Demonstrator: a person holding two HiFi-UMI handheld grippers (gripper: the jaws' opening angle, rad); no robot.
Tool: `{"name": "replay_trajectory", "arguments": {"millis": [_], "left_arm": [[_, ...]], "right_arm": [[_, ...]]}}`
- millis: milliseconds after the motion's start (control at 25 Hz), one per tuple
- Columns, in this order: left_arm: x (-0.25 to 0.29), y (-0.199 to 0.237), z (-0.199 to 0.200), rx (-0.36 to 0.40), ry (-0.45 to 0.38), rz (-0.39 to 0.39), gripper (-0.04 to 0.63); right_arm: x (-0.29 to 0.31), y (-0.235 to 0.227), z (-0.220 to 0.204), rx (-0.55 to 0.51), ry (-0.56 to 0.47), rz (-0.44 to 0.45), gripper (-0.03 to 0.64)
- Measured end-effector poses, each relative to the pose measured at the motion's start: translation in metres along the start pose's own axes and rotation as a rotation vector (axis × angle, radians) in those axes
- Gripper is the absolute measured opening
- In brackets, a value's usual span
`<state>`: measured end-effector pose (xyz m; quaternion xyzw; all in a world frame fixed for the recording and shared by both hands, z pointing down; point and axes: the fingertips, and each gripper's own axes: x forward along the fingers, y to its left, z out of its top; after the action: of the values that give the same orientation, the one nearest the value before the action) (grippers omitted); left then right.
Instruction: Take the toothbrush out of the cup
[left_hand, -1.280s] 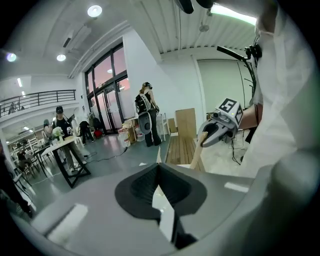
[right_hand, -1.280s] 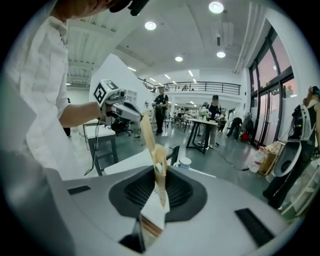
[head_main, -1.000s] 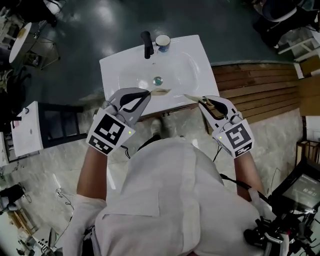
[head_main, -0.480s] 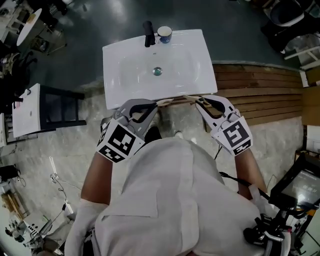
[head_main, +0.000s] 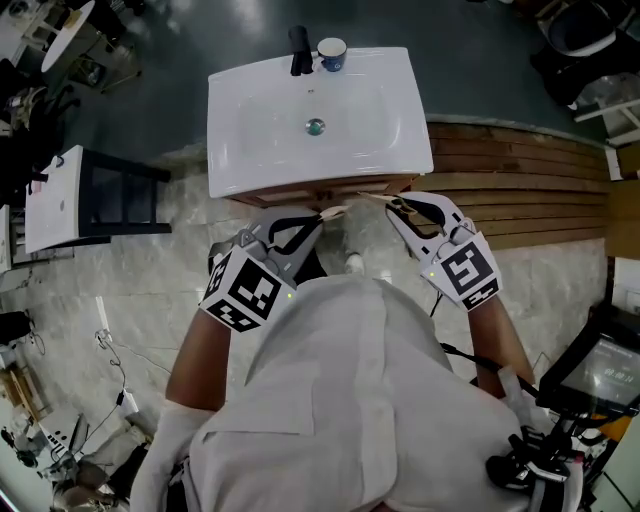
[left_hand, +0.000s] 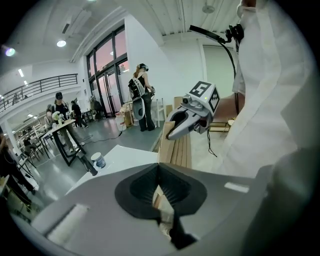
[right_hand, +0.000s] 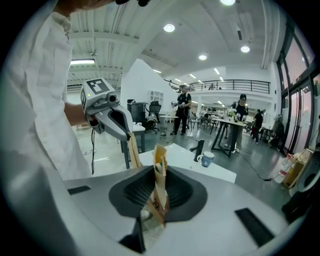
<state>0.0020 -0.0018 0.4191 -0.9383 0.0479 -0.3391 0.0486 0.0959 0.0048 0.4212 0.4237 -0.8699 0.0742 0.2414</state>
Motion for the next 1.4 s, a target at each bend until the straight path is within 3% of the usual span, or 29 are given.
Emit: {"name": "replay_trajectory", "arguments": {"millis": [440, 1400], "left_arm": [[0.01, -0.038, 0.024, 0.038, -0.006, -0.035, 0.006], [0.014, -0.044, 0.021, 0.031, -0.001, -0.055, 0.006]], "right_arm": [[-0.035, 0.014, -0.013, 0.001, 0.001, 0.001, 0.051], [-0.034, 0.018, -0.015, -0.011, 0.011, 0.007, 0.051]]}}
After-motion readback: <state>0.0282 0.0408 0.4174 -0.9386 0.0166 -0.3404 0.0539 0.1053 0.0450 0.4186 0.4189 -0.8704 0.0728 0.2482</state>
